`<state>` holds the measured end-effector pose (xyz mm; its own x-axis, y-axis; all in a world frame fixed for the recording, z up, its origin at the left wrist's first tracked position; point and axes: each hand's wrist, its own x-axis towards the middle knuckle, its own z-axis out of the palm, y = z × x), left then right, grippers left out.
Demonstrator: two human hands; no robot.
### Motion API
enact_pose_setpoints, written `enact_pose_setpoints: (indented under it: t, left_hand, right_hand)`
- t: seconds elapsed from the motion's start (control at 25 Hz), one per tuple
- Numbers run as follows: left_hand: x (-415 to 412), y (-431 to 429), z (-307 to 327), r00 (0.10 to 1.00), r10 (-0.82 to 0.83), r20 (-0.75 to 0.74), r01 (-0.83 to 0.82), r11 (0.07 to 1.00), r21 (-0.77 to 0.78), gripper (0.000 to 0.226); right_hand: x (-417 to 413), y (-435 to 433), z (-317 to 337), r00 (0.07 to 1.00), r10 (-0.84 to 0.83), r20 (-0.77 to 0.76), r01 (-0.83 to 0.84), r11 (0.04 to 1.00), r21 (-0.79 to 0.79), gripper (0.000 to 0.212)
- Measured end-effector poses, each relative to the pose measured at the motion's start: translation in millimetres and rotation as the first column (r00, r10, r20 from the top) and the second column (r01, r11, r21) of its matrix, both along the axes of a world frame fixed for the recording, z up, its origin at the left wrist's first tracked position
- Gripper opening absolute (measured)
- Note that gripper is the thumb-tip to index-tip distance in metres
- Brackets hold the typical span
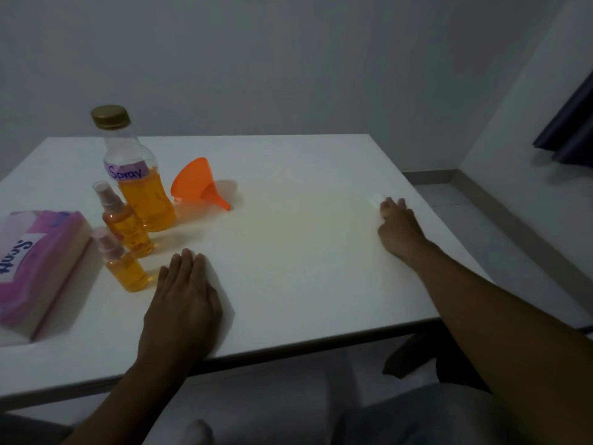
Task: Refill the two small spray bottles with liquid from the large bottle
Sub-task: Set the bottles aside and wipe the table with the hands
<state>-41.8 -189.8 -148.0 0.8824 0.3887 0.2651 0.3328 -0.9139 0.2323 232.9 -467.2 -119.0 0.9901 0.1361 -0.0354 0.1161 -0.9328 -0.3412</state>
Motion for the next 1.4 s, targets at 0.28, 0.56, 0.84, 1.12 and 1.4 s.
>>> enact_pose_setpoints:
  t: [0.28,0.56,0.84,1.12,1.4]
  left_hand:
    - [-0.6,0.4,2.3,1.000,-0.009,0.010,0.009,1.000,-0.021,0.062]
    - [-2.7,2.2,0.6,1.000,-0.031,0.001,0.031,0.999,-0.011,0.063]
    - [-0.9,-0.7,1.3,1.000,-0.012,-0.014,0.012,1.000,0.000,0.061]
    - [-4.8,3.5,1.4,0.999,-0.049,-0.008,0.049,0.999,0.010,0.066]
    - [-3.1,3.3,-4.9,0.999,-0.046,-0.008,0.046,0.998,0.035,0.061]
  right_hand:
    - [-112.0,142.6,-2.5,0.755,0.650,0.083,-0.653,0.758,0.009,0.076]
    - [-70.0,29.2,-2.8,0.806,0.592,0.008,-0.590,0.804,-0.069,0.081]
    - [-45.1,47.2,3.2,0.994,0.085,0.072,-0.085,0.996,-0.007,0.067]
    - [-155.8,145.4,-5.2,0.604,0.793,0.087,-0.797,0.602,0.050,0.079]
    - [-39.6,8.5,-3.6,0.972,0.202,0.120,-0.199,0.979,-0.039,0.075]
